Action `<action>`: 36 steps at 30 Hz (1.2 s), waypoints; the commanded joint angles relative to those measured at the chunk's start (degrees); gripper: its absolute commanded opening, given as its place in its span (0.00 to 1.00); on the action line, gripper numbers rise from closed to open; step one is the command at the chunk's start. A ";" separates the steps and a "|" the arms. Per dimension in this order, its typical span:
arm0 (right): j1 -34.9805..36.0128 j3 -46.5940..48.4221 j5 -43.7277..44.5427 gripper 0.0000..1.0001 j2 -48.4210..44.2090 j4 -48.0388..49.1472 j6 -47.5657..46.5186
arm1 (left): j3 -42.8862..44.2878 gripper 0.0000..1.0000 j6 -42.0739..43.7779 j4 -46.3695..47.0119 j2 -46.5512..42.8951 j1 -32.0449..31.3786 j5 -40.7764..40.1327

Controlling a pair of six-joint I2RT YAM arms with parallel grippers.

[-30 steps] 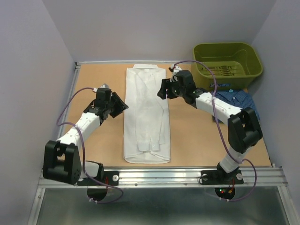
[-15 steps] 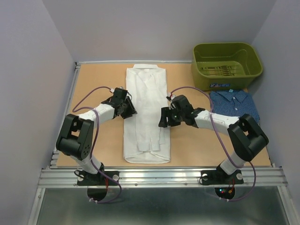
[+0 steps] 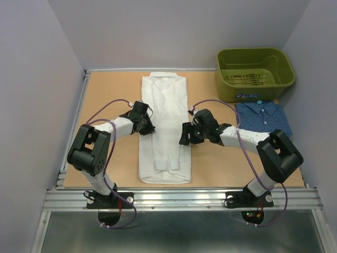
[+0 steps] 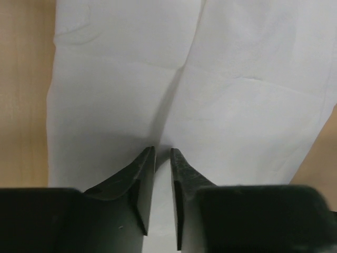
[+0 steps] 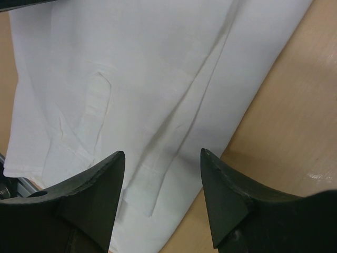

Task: Fold and stack the long sleeve shirts
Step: Fold the shirt

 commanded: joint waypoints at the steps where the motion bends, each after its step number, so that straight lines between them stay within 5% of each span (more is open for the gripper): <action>1: 0.34 -1.49 1.25 0.65 -2.19 2.54 0.10 | 1.19 0.23 -0.64 1.00 -1.98 -1.17 -1.31; 3: 0.43 -1.49 1.08 0.65 -2.10 2.54 0.02 | 1.10 0.09 -0.56 0.82 -3.04 -1.61 -1.66; 6: 0.43 -1.49 0.99 0.65 -2.27 2.62 0.02 | 1.01 0.02 -0.99 0.12 -4.27 -1.87 -2.54; 22: 0.34 -0.96 1.08 0.65 -2.28 2.71 -0.60 | -2.07 0.07 -5.57 -6.56 -5.86 -2.66 -10.71; 30: 0.42 -0.70 1.08 0.65 -3.33 2.71 -0.95 | 0.30 0.21 -4.60 -9.72 -5.67 -2.66 -13.35; 36: 0.42 0.97 1.69 0.65 -5.70 2.63 -1.48 | 5.13 0.52 -1.00 -9.99 -10.69 -2.66 -15.81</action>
